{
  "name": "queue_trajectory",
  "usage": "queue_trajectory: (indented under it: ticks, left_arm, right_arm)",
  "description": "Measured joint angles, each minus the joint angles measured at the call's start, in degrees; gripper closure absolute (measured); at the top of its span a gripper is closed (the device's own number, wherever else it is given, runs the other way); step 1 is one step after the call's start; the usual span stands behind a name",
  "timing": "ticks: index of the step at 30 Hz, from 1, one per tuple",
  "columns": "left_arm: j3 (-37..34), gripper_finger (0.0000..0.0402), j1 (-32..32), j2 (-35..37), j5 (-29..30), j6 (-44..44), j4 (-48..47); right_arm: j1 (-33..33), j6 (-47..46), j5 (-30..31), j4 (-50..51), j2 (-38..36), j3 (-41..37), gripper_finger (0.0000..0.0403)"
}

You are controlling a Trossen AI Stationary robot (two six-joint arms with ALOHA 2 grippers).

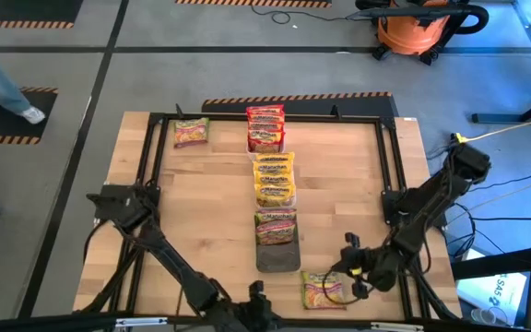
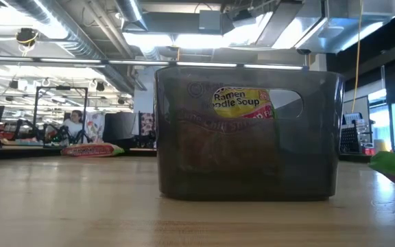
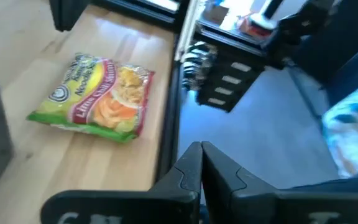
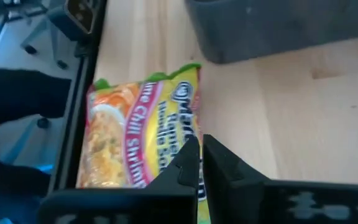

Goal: Sort Maruchan noodles
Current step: Put the green noodle pack into the black bin

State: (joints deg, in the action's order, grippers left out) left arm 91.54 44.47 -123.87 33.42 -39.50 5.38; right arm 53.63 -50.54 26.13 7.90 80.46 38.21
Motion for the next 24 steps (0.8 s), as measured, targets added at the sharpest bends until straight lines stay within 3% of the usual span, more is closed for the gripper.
queue_trajectory:
  ticks: [6,18,24]
  left_arm:
    - [9.0,0.0401,-0.5,-5.8,1.6,-0.7,-6.2]
    - [10.0,0.0401,1.6,-4.4,-1.3,-8.6,-11.1]
    - [10.0,0.0401,3.0,-3.7,2.2,-11.6,-10.9]
  right_arm:
    - [-1.1,-0.2,-3.0,-4.0,-0.4,-2.5,0.0366]
    - [-1.2,-3.2,-6.8,-5.6,-0.4,-2.5,0.0138]
    - [-1.1,-4.9,-9.6,-5.7,-0.4,-2.4,0.0068]
